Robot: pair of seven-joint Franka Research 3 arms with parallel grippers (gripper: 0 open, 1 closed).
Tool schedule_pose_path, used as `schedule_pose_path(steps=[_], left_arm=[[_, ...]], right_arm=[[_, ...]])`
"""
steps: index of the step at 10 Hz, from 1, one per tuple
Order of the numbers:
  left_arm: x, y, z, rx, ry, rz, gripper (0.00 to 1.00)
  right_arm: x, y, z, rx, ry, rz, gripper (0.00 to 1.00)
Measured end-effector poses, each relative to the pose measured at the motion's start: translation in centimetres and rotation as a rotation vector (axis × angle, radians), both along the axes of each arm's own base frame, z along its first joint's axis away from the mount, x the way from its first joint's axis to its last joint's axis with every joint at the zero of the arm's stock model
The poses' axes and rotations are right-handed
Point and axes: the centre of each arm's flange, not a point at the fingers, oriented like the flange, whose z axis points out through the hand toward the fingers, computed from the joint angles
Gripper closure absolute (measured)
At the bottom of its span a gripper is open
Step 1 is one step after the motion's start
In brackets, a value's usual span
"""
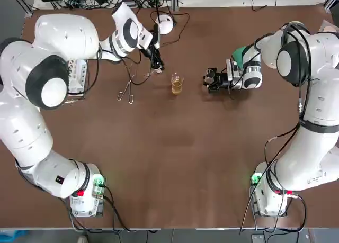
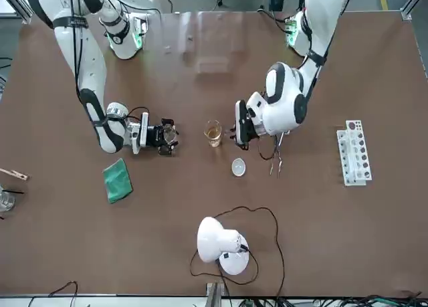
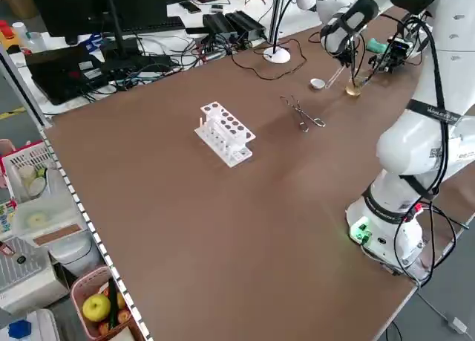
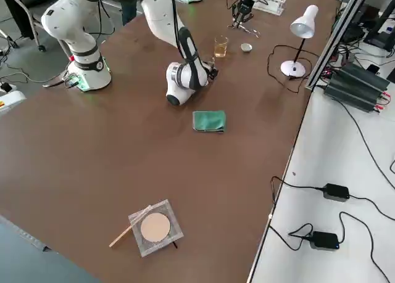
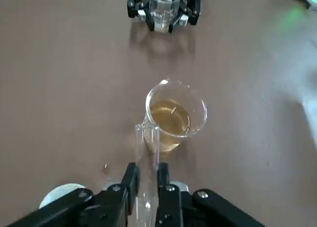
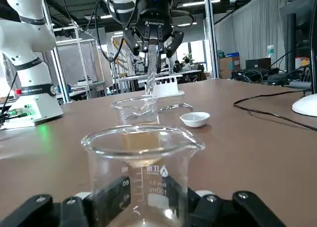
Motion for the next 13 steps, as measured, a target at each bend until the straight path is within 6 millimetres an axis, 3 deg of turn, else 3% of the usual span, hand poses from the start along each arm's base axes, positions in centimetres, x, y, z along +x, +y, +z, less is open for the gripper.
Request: schedule_pose_path(steps=[2,6,9,13], left_arm=[[-0.2,-0.4,0.0,0.034,0.006,0.004,0.79],[-2.2,-3.4,0.4,0.123,0.027,0.015,0.79],[-2.2,-4.3,1.2,0.197,0.004,0.040,0.79],[-2.4,-5.5,0.0,0.268,-0.007,0.072,0.79]], right_arm=[[0.0,0.0,0.0,0.000,0.000,0.000,0.62],[0.0,0.0,0.0,0.000,0.000,0.000,0.62],[0.0,0.0,0.0,0.000,0.000,0.000,0.62],[0.0,0.0,0.0,-0.001,0.000,-0.001,0.62]])
